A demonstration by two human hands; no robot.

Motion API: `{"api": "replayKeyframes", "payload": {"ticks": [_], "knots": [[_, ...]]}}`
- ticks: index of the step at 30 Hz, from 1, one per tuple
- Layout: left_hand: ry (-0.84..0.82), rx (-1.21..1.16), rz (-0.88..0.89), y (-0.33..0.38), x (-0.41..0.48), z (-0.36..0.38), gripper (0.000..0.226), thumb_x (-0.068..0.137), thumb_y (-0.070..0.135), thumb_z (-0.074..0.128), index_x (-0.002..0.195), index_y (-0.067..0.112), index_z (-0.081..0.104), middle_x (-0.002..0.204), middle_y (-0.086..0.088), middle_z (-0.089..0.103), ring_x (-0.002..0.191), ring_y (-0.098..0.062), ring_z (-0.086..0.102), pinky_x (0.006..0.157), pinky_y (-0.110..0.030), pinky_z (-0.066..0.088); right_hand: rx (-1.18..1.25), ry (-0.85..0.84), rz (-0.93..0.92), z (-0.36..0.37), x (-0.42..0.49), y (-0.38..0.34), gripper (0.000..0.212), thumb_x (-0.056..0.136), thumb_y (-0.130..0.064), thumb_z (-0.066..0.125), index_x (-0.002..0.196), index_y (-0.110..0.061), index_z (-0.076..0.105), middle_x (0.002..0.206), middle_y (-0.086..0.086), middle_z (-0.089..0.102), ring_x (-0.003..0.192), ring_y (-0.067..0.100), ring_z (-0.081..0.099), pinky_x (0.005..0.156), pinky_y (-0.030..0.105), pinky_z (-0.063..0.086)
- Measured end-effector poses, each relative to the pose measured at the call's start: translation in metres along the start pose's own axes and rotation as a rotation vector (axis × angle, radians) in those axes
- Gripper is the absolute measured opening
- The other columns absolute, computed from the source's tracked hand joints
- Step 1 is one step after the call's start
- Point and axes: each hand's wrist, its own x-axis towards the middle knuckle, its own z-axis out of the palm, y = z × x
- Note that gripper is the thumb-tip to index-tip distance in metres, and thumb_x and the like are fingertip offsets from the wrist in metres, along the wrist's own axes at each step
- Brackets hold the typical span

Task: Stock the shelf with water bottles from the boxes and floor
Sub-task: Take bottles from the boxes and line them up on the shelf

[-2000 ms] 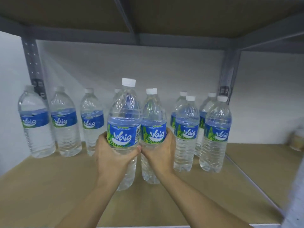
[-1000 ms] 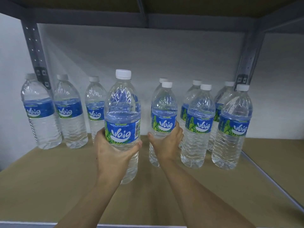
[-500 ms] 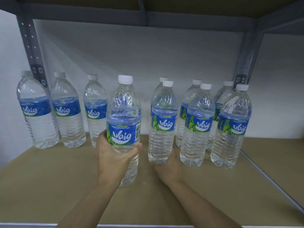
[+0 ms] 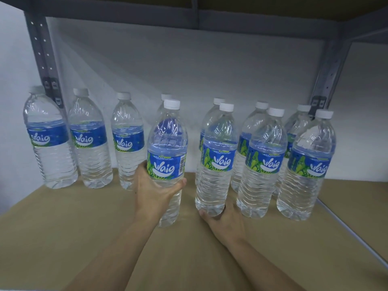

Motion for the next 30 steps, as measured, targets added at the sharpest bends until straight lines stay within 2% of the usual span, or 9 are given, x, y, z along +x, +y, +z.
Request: {"api": "replayKeyframes", "payload": {"ticks": [2, 4, 7, 10, 14, 18, 20, 25, 30], "knots": [[-0.004, -0.010, -0.006, -0.005, 0.008, 0.003, 0.087, 0.045, 0.035, 0.096, 0.117, 0.022, 0.048, 0.112, 0.001, 0.062, 0.102, -0.012, 0.062, 0.084, -0.022, 0.050, -0.011, -0.006, 0.007, -0.001, -0.001, 0.000, 0.086, 0.070, -0.060, 0.075, 0.138, -0.018, 0.042, 0.135, 0.003, 0.051, 0.131, 0.022, 0.041, 0.105, 0.033, 0.038], [-0.021, -0.028, -0.013, -0.009, 0.014, 0.005, 0.086, 0.048, 0.030, 0.096, 0.119, 0.019, 0.048, 0.112, 0.002, 0.061, 0.099, -0.006, 0.061, 0.076, -0.008, 0.045, -0.013, -0.017, 0.008, -0.002, -0.001, -0.001, 0.086, 0.071, -0.062, 0.074, 0.138, -0.019, 0.041, 0.134, 0.003, 0.052, 0.130, 0.022, 0.041, 0.104, 0.033, 0.038], [-0.038, -0.043, -0.020, -0.014, 0.021, 0.009, 0.083, 0.050, 0.027, 0.096, 0.116, 0.021, 0.046, 0.112, 0.002, 0.060, 0.096, 0.000, 0.058, 0.070, -0.004, 0.040, -0.002, -0.022, 0.009, -0.003, -0.002, -0.002, 0.084, 0.071, -0.060, 0.075, 0.137, -0.020, 0.041, 0.132, 0.003, 0.052, 0.128, 0.022, 0.043, 0.100, 0.032, 0.039], [-0.060, -0.050, -0.005, -0.018, 0.030, 0.011, 0.085, 0.049, 0.026, 0.097, 0.113, 0.026, 0.042, 0.113, 0.003, 0.059, 0.097, -0.003, 0.058, 0.073, -0.007, 0.040, -0.004, -0.048, 0.020, -0.005, -0.003, -0.004, 0.086, 0.073, -0.059, 0.074, 0.140, -0.020, 0.036, 0.137, 0.003, 0.049, 0.133, 0.023, 0.038, 0.103, 0.034, 0.038], [-0.099, -0.068, -0.001, -0.023, 0.039, 0.017, 0.089, 0.049, 0.020, 0.096, 0.118, 0.023, 0.040, 0.115, 0.002, 0.056, 0.103, -0.009, 0.057, 0.078, -0.009, 0.041, -0.044, -0.050, 0.022, -0.007, -0.004, -0.005, 0.089, 0.076, -0.062, 0.070, 0.145, -0.024, 0.030, 0.142, 0.001, 0.045, 0.134, 0.022, 0.038, 0.102, 0.033, 0.036], [-0.154, -0.088, -0.009, -0.031, 0.045, 0.020, 0.102, 0.047, 0.028, 0.096, 0.130, 0.017, 0.038, 0.122, 0.002, 0.057, 0.112, -0.011, 0.058, 0.096, -0.029, 0.048, -0.071, -0.065, 0.037, -0.007, -0.005, -0.006, 0.089, 0.076, -0.065, 0.067, 0.146, -0.025, 0.029, 0.144, 0.002, 0.044, 0.135, 0.022, 0.037, 0.102, 0.034, 0.036], [-0.166, -0.099, -0.024, -0.032, 0.045, 0.020, 0.106, 0.046, 0.032, 0.096, 0.133, 0.018, 0.037, 0.123, 0.004, 0.057, 0.113, -0.011, 0.058, 0.098, -0.033, 0.048, -0.091, -0.069, 0.034, -0.008, -0.006, -0.007, 0.087, 0.078, -0.065, 0.066, 0.145, -0.025, 0.029, 0.143, 0.002, 0.044, 0.135, 0.021, 0.037, 0.103, 0.034, 0.036], [-0.204, -0.093, -0.031, -0.023, 0.043, 0.017, 0.108, 0.055, 0.026, 0.095, 0.139, 0.017, 0.029, 0.121, 0.010, 0.052, 0.111, -0.009, 0.052, 0.094, -0.026, 0.040, -0.085, -0.086, 0.051, -0.007, -0.005, -0.006, 0.089, 0.077, -0.067, 0.065, 0.147, -0.026, 0.027, 0.145, 0.006, 0.042, 0.136, 0.024, 0.036, 0.106, 0.036, 0.035], [-0.218, -0.043, -0.061, -0.015, 0.040, 0.013, 0.109, 0.056, 0.026, 0.094, 0.142, 0.018, 0.025, 0.119, 0.012, 0.049, 0.110, -0.008, 0.049, 0.093, -0.025, 0.036, -0.062, -0.096, 0.061, -0.009, -0.009, -0.009, 0.088, 0.079, -0.065, 0.064, 0.148, -0.026, 0.026, 0.146, 0.007, 0.040, 0.138, 0.024, 0.033, 0.106, 0.036, 0.035]]}}
